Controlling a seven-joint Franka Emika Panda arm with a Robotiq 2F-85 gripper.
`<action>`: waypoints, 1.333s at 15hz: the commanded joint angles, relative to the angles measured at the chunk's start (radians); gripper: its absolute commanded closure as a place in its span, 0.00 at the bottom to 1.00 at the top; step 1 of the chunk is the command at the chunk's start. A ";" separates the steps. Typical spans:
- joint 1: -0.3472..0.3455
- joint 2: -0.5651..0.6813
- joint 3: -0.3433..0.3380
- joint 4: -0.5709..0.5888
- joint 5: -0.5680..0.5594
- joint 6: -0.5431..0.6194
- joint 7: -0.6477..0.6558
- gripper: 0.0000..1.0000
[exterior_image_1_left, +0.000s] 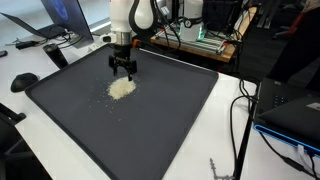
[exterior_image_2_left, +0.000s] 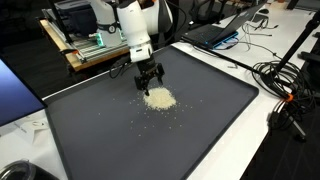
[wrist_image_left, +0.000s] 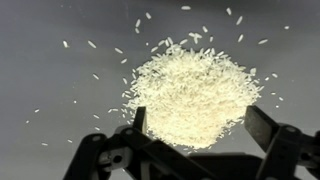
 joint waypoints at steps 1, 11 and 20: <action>0.001 0.036 0.000 0.012 -0.019 0.032 -0.034 0.00; 0.003 0.083 0.000 0.046 -0.023 0.015 -0.080 0.48; 0.023 0.085 -0.018 0.055 -0.026 0.019 -0.076 0.96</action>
